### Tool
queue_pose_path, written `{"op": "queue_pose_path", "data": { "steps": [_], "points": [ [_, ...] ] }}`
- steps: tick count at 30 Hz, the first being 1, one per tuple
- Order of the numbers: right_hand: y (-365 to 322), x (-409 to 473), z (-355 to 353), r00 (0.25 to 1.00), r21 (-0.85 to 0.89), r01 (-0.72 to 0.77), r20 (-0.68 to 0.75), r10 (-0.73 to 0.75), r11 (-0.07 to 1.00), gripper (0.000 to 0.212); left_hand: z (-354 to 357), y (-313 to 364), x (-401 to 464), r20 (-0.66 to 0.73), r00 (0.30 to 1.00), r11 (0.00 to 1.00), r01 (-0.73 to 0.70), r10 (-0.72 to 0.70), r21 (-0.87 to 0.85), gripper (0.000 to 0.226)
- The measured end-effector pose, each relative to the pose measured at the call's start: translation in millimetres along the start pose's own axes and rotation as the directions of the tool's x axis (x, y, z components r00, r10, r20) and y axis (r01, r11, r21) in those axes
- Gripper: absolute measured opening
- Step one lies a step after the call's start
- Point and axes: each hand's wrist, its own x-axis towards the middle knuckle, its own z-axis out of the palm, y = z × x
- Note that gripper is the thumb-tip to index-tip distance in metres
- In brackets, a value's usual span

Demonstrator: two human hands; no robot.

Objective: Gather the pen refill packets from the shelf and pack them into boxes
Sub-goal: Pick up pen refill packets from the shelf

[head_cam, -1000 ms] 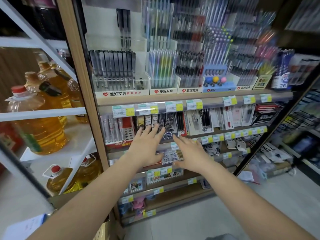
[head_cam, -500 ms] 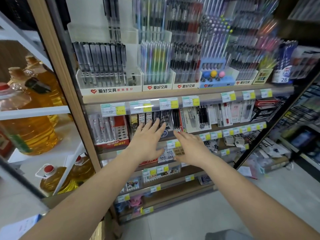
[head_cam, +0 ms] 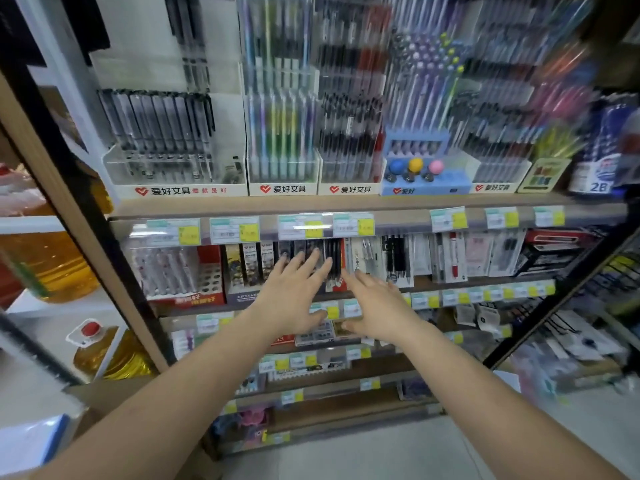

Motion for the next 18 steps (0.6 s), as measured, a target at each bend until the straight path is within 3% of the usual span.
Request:
{"op": "queue_pose_path", "data": {
  "steps": [9, 18],
  "points": [
    [47.1, 19.9, 3.4, 0.993, -0.042, 0.117, 0.032, -0.116, 0.992, 0.100, 12.0, 32.7, 27.5, 0.015, 0.995, 0.995, 0.101, -0.100, -0.022, 0.091],
    [51.0, 40.1, -6.2, 0.990, -0.094, 0.138, 0.032, -0.135, 0.986, 0.099, 2.8, 14.8, 40.4, -0.029, 0.999, 0.999, 0.040, -0.039, 0.030, 0.089]
  ]
}}
